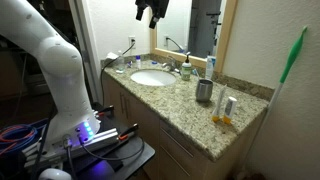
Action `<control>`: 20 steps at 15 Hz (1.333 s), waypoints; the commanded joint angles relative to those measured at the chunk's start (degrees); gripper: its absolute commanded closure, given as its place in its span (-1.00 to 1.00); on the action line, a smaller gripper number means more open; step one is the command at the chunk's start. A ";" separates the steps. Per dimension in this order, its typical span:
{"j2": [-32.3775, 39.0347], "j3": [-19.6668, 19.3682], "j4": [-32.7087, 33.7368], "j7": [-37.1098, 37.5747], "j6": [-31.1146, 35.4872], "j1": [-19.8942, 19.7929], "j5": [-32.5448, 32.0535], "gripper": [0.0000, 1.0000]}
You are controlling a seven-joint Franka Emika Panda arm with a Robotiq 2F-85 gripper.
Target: Close the tap
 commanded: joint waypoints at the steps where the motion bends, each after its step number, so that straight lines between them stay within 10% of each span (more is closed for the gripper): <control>1: 0.52 1.31 0.20 -0.86 -0.15 -1.89 0.56 -1.00; 8: 3.04 2.48 1.78 -2.08 -5.21 -1.20 -0.23 -1.00; 15: 4.43 13.94 0.08 10.48 12.32 0.83 0.47 -1.00; 20: 3.80 14.62 -0.16 10.47 11.19 0.93 0.37 -1.00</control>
